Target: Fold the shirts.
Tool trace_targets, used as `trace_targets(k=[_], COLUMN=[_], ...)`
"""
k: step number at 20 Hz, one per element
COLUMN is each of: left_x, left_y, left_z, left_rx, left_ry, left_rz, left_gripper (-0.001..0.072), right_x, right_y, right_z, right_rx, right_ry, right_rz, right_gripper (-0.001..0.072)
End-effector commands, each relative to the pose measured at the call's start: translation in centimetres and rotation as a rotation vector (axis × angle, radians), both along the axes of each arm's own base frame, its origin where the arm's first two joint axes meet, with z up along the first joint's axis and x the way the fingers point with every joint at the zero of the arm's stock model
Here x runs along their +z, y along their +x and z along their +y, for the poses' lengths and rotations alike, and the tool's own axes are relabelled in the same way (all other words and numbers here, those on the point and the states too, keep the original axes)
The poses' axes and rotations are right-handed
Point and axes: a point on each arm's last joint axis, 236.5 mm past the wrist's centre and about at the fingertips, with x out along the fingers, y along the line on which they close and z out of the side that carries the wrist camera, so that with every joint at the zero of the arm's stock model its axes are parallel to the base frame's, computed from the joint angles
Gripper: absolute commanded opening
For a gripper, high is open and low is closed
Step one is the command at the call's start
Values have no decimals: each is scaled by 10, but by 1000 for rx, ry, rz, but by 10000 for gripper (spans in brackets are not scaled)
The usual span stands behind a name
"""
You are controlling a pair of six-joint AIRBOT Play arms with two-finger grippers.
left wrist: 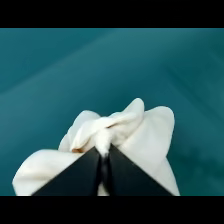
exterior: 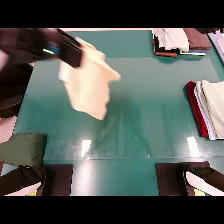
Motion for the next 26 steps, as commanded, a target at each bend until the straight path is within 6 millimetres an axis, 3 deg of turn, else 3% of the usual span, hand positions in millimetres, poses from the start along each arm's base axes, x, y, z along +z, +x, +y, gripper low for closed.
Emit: trace_targets(k=[1,2,4,6,9,10,12,15,17,19,22,23,24,26], left_x=[-88,-112,-141,-149,-160,-174,-212,-276,-313,-333,-341,-340,-339,-338], left_y=[-17,-17,2,36,88,96,101,96,89,88,93,94,95,98], left_z=[-89,-104,-102,-67,10,30,51,58,52,38,23,19,18,19], left_rx=[-176,-191,-157,-37,179,227,291,338,342,334,321,312,309,309], left_ry=[79,75,97,70,-15,-60,-157,-175,-149,-161,-183,-184,-186,-188], left_rz=[176,235,283,323,400,462,613,770,848,883,866,853,845,834], left_gripper=[540,571,571,571,570,570,570,570,570,570,568,538,432,123], right_x=[9,11,12,11,10,9,8,0,-11,-31,-75,-91,-111,-161], right_y=[2,4,6,6,7,7,7,2,0,-1,0,1,3,1], right_z=[2,1,-3,-8,-11,-11,-11,-11,-16,-29,-56,-62,-69,-79], right_rx=[23,21,4,-14,-23,-23,-22,-11,-13,-31,-60,-67,-81,-108], right_ry=[-24,-31,-50,-70,-81,-82,-84,-98,-112,-126,-153,-156,-149,-125], right_rz=[-3,-7,-16,-20,-20,-18,-14,23,70,169,360,416,474,601], right_gripper=[12,12,12,12,12,12,12,12,12,12,13,12,12,12])
